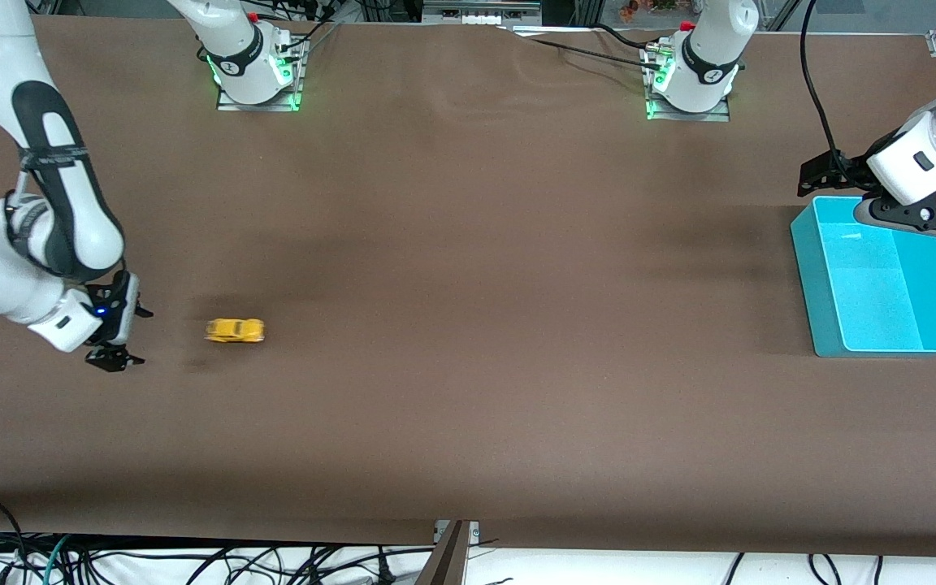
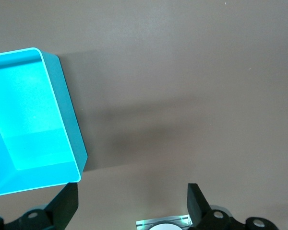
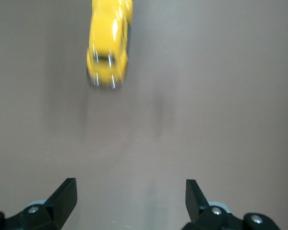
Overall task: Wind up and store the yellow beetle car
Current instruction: 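Open the right gripper to release the car and withdraw it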
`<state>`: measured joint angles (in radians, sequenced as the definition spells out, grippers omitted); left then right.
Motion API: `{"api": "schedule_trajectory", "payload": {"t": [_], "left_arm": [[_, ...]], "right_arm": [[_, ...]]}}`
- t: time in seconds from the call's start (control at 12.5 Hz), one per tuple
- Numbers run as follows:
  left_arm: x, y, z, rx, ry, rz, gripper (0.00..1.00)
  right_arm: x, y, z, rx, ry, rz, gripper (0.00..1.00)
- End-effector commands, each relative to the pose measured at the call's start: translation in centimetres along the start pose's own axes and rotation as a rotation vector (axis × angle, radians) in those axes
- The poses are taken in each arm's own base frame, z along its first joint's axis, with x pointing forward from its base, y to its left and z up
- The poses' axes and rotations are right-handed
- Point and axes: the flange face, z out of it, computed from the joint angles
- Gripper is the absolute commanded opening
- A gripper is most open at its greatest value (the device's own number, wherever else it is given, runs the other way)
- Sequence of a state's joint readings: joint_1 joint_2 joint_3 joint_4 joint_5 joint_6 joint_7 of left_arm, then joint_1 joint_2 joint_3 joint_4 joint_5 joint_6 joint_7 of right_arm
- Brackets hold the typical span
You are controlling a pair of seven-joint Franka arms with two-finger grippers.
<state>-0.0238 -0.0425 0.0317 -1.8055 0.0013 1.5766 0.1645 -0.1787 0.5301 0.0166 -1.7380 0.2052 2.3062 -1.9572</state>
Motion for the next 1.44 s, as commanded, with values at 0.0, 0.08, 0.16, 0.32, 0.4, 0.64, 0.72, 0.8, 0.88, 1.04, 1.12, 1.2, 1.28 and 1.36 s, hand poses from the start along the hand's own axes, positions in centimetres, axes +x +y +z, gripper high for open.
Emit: {"api": "schedule_trajectory", "payload": {"t": [0.0, 0.08, 0.16, 0.32, 0.4, 0.64, 0.72, 0.8, 0.88, 1.04, 1.12, 1.2, 1.28, 1.36], "left_arm": [[-0.4, -0.2, -0.2, 0.021, -0.006, 0.015, 1.00], [-0.4, -0.2, -0.2, 0.021, -0.004, 0.015, 1.00], [-0.4, -0.2, -0.1, 0.021, -0.006, 0.015, 1.00], [-0.4, -0.2, -0.2, 0.021, -0.004, 0.015, 1.00], [-0.4, -0.2, -0.1, 0.021, -0.006, 0.015, 1.00], [-0.3, -0.2, -0.1, 0.021, -0.007, 0.015, 1.00], [-0.3, -0.3, 0.0, 0.021, -0.007, 0.015, 1.00], [-0.3, -0.3, 0.0, 0.021, -0.006, 0.015, 1.00], [-0.1, -0.4, 0.4, 0.020, -0.012, 0.014, 1.00], [0.5, -0.6, 1.0, 0.021, -0.001, 0.013, 1.00], [0.8, -1.2, 1.5, 0.020, 0.002, 0.006, 1.00], [1.3, -1.4, 2.1, 0.021, 0.006, 0.005, 1.00], [1.5, -1.6, 2.8, 0.022, 0.018, 0.002, 1.00], [1.7, -1.7, 3.4, 0.024, 0.029, 0.001, 1.00]], "right_arm": [[1.6, 2.0, -3.1, 0.013, 0.025, 0.075, 1.00], [2.3, 2.3, -3.6, 0.022, 0.030, 0.115, 1.00], [3.0, 2.7, -4.6, 0.042, 0.038, 0.170, 1.00], [5.0, 3.4, -7.4, 0.083, 0.036, 0.312, 1.00], [6.9, 3.9, -9.4, 0.097, 0.008, 0.363, 1.00], [10.1, 3.4, -14.3, 0.124, -0.051, 0.565, 1.00], [10.5, 3.1, -15.6, 0.125, -0.055, 0.616, 1.00], [10.7, 2.7, -16.1, 0.145, -0.063, 0.665, 1.00], [11.1, 2.2, -17.1, 0.165, -0.069, 0.726, 1.00], [12.5, 1.6, -18.7, 0.180, -0.092, 0.883, 1.00], [13.8, 1.9, -19.9, 0.171, -0.106, 0.925, 1.00], [14.1, 2.0, -21.0, 0.161, -0.126, 0.963, 1.00], [14.4, 2.1, -21.2, 0.156, -0.132, 1.006, 1.00], [14.6, 2.0, -21.2, 0.159, -0.140, 1.084, 1.00]]}}
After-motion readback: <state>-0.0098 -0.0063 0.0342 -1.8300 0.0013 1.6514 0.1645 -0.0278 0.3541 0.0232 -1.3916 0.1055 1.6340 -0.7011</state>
